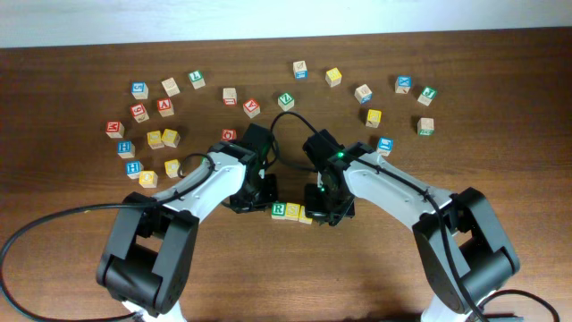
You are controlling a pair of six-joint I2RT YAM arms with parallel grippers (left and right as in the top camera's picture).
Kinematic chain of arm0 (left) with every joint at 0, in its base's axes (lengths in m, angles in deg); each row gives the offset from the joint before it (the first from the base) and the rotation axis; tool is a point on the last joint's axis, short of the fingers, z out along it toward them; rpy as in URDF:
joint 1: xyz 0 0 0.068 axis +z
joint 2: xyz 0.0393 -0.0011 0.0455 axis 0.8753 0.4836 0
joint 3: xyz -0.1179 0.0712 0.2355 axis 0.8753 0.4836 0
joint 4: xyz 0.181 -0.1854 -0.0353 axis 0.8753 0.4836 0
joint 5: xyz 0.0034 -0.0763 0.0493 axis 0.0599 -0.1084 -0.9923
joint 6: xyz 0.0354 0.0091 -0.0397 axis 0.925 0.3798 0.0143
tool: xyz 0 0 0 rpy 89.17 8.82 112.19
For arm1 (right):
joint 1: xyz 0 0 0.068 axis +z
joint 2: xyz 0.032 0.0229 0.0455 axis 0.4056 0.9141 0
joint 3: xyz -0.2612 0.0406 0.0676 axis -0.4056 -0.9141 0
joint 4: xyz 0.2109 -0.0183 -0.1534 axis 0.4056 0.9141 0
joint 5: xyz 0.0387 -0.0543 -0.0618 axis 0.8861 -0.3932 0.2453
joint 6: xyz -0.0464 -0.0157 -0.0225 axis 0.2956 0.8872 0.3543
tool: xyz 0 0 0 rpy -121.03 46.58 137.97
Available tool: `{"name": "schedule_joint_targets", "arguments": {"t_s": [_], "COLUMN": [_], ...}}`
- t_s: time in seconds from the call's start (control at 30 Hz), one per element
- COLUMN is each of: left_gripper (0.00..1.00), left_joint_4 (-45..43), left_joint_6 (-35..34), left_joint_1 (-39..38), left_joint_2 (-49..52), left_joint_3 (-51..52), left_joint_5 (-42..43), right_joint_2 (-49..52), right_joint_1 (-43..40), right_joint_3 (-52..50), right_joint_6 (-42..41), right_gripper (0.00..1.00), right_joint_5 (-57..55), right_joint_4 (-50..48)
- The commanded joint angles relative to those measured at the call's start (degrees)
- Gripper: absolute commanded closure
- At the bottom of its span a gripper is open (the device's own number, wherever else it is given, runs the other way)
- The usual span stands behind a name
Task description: Spell out RSS
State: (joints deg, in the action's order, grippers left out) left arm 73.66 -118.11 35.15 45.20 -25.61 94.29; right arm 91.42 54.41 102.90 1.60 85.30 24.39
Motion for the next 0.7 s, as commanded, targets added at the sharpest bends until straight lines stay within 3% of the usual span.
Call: {"name": "schedule_joint_targets", "arguments": {"t_s": [0.0, 0.43, 0.67], "left_gripper": [1.0, 1.0, 1.0], "left_joint_4": [0.1, 3.0, -0.2], "left_joint_6": [-0.5, -0.5, -0.5], "left_joint_1": [-0.2, -0.3, -0.3], "left_joint_2": [0.5, 0.5, 0.5], "left_joint_3": [0.3, 0.3, 0.3], "left_joint_5": [0.9, 6.3, 5.6], "right_joint_2": [-0.1, -0.1, -0.1], "right_joint_1": [0.3, 0.3, 0.3], "right_joint_3": [0.0, 0.0, 0.0], "right_joint_6": [-0.4, 2.4, 2.4], "right_gripper": [0.96, 0.96, 0.96], "right_joint_5": [-0.7, -0.7, -0.7], "right_joint_4": [-0.5, -7.7, -5.4]}}
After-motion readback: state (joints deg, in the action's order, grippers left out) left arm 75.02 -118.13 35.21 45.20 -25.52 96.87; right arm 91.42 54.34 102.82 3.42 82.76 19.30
